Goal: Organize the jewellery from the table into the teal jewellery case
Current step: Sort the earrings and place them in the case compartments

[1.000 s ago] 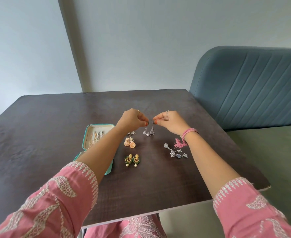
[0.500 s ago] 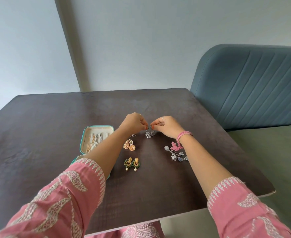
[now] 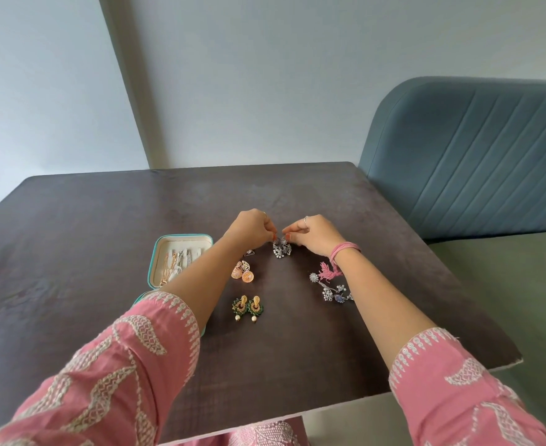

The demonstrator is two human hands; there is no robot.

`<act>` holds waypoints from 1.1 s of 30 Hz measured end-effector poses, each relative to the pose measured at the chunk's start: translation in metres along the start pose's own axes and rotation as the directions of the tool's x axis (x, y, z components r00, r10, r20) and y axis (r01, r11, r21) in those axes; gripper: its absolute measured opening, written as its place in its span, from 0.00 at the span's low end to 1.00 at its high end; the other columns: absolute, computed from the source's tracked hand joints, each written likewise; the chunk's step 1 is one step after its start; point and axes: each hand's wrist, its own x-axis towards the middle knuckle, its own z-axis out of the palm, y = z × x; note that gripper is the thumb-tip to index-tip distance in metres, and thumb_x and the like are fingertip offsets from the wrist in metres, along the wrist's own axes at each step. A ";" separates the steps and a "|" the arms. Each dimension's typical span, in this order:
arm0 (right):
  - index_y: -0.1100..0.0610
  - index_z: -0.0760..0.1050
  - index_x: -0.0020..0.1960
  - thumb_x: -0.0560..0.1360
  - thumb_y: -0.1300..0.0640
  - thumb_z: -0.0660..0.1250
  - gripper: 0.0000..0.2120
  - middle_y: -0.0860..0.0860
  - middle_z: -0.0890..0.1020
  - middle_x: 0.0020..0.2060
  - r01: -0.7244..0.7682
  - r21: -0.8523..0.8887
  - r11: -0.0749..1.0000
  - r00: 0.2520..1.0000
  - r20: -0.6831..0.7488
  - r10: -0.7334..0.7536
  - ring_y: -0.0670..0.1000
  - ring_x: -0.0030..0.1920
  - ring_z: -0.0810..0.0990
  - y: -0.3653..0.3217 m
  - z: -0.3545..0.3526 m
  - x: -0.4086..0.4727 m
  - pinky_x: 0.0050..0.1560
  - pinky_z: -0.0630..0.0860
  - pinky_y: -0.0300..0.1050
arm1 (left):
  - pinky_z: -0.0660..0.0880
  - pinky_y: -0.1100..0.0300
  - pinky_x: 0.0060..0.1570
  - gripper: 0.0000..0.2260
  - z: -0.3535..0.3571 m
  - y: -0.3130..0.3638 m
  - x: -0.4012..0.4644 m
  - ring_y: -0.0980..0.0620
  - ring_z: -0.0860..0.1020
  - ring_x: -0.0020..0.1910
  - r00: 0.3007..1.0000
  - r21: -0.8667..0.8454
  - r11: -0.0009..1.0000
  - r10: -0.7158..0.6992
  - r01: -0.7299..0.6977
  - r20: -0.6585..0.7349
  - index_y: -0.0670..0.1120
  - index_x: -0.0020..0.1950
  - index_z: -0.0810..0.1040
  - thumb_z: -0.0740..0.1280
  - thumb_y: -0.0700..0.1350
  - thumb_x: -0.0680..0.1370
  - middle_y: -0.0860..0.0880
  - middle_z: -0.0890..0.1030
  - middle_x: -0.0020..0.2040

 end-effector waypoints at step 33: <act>0.49 0.84 0.48 0.74 0.55 0.70 0.05 0.45 0.79 0.40 0.008 0.009 1.000 0.961 -0.277 -0.005 0.38 0.34 0.73 0.053 -0.014 -0.144 0.35 0.66 0.27 | 0.71 0.63 0.54 0.11 0.049 0.056 -0.065 0.49 0.78 0.56 0.994 -0.059 0.997 0.046 -0.041 0.096 0.42 0.57 0.81 0.68 0.40 0.76 0.45 0.83 0.55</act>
